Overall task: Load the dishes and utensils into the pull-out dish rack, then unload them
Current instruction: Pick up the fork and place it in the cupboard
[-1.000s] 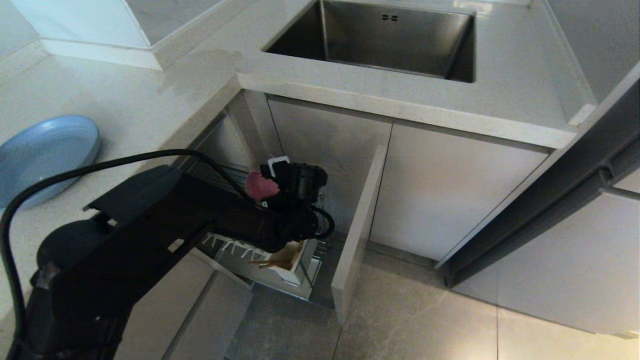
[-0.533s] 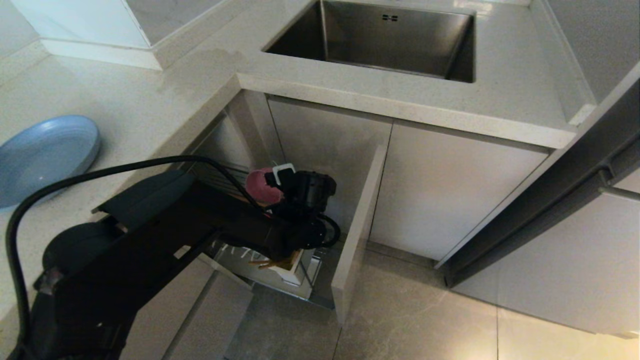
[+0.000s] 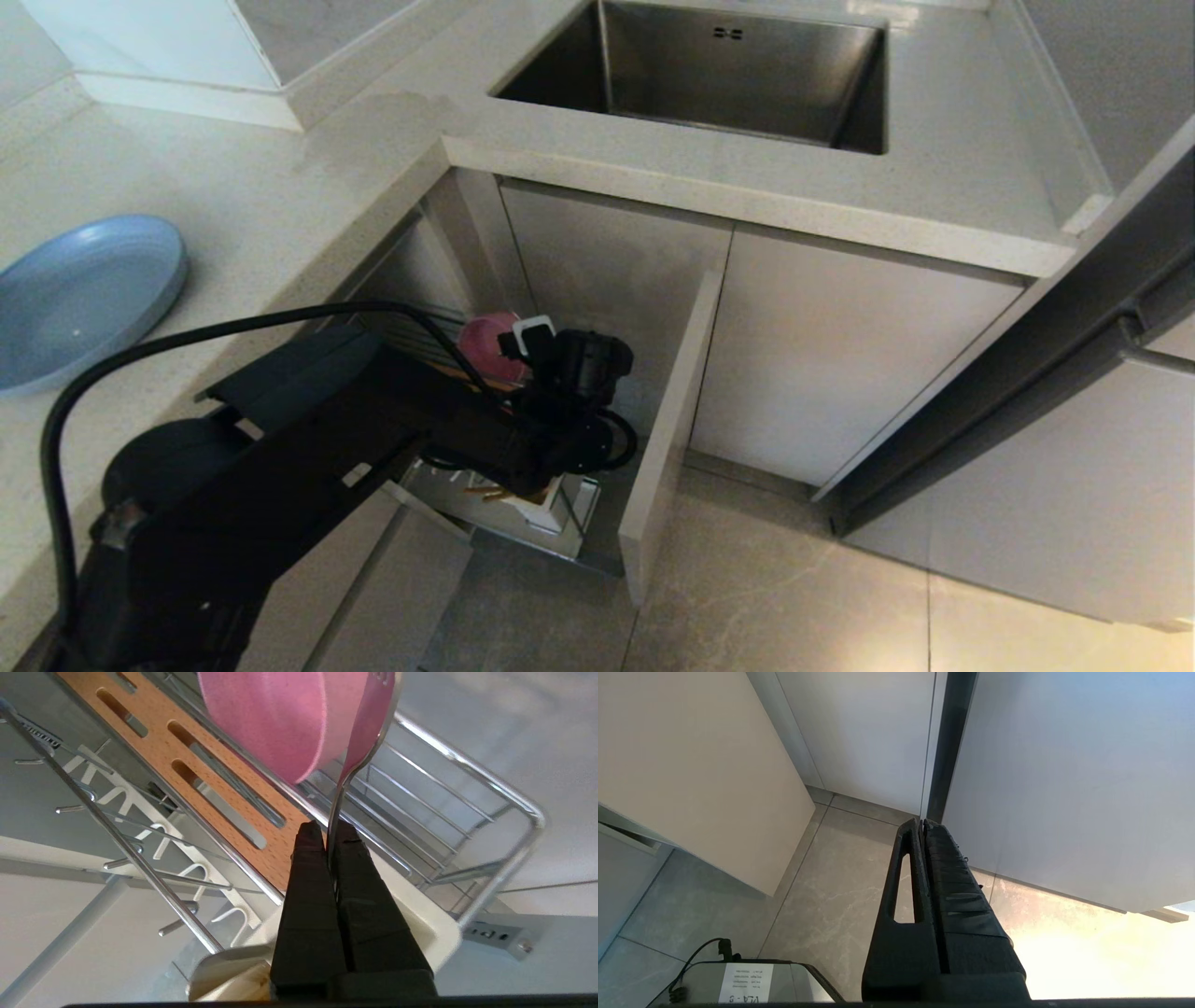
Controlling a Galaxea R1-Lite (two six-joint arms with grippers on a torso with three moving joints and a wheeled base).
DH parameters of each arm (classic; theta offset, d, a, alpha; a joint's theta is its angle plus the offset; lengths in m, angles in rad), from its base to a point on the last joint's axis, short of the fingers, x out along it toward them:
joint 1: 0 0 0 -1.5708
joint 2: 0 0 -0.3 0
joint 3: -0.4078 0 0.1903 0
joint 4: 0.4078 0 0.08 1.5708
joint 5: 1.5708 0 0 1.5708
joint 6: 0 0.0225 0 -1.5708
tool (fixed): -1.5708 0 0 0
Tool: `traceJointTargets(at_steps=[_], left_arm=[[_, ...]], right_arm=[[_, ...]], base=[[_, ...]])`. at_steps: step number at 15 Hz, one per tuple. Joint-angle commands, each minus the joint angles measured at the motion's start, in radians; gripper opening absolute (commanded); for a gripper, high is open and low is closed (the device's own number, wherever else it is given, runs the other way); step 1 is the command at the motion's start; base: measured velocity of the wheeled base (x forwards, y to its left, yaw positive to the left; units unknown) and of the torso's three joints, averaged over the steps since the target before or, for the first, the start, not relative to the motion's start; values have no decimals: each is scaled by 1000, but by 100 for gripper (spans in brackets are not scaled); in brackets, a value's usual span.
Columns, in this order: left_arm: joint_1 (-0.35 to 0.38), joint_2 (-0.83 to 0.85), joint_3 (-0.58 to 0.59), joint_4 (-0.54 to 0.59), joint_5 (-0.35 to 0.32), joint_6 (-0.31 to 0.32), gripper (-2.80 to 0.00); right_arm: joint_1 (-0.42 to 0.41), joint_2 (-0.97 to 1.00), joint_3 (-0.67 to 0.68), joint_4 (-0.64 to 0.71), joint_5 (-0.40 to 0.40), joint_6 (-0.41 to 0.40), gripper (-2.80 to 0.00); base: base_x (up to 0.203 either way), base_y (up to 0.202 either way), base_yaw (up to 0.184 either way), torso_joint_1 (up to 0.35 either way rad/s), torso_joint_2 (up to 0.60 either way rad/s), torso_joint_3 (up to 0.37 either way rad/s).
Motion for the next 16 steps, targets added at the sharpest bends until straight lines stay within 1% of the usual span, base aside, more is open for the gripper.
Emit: traceJointTargets(at_steps=[1, 4, 12, 13, 16], left_arm=[[3, 9, -1, -3, 7, -3, -280], [4, 23, -1, 3, 21, -28, -280], [3, 37, -1, 8, 31, -33, -280], [3, 37, -3, 6, 30, -34, 0], [3, 34, -9, -1, 31, -34, 0]], right_arm=[[0, 1, 0, 1, 0, 0, -280], [0, 1, 0, 0, 0, 0, -280], [0, 1, 0, 1, 0, 0, -280], [0, 1, 0, 0, 0, 0, -280], [0, 1, 0, 0, 0, 0, -280]], base=[[0, 0, 0, 0, 0, 0], [0, 0, 0, 0, 0, 0], [0, 0, 0, 0, 0, 0], [0, 0, 0, 0, 0, 0], [0, 0, 0, 0, 0, 0]])
